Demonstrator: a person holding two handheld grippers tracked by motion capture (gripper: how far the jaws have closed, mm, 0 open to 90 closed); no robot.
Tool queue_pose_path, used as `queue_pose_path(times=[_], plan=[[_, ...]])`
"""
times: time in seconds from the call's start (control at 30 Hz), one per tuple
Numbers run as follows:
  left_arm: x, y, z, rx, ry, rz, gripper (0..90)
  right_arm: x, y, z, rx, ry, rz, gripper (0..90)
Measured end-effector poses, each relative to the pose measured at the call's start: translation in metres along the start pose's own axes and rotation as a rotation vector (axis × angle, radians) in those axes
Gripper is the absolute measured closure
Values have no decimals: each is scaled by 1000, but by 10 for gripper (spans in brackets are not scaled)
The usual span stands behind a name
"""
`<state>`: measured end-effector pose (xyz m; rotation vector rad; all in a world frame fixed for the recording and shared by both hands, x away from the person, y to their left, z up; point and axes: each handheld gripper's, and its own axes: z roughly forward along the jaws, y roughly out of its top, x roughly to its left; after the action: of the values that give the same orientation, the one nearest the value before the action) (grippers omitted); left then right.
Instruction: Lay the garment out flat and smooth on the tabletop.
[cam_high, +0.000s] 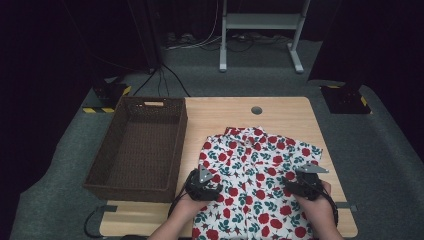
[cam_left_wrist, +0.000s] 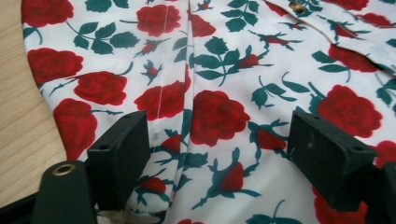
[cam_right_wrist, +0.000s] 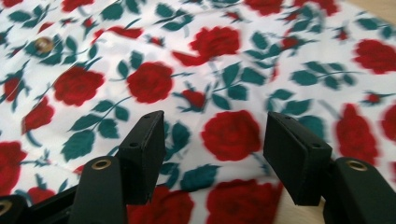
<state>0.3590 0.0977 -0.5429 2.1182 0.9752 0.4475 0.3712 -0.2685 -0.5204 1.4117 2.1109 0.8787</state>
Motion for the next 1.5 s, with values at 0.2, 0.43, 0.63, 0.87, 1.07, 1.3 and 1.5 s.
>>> queue_pose_path(times=[0.2, 0.43, 0.63, 0.87, 1.07, 1.3, 1.5], plan=[[-1, 1, 1, 13, -9, 18, 151, -12, 13, -3, 1, -72, 16, 381], [1, 1, 2, 12, -28, 10, 134, -32, 20, 3, 12, -117, 62, 373], [2, 1, 1, 9, -30, 2, 140, -49, 23, 9, 16, -137, 65, 368], [1, 1, 1, 10, -25, 3, 141, -72, 22, 20, 12, -142, 104, 377], [1, 1, 1, 12, -21, 9, 143, -91, 24, 27, 19, -152, 124, 422], [0, 1, 1, 13, -15, 14, 143, -110, 29, 33, 48, -169, 149, 452], [-1, 1, 1, 15, -13, 22, 144, -117, 27, 35, 75, -181, 170, 483]])
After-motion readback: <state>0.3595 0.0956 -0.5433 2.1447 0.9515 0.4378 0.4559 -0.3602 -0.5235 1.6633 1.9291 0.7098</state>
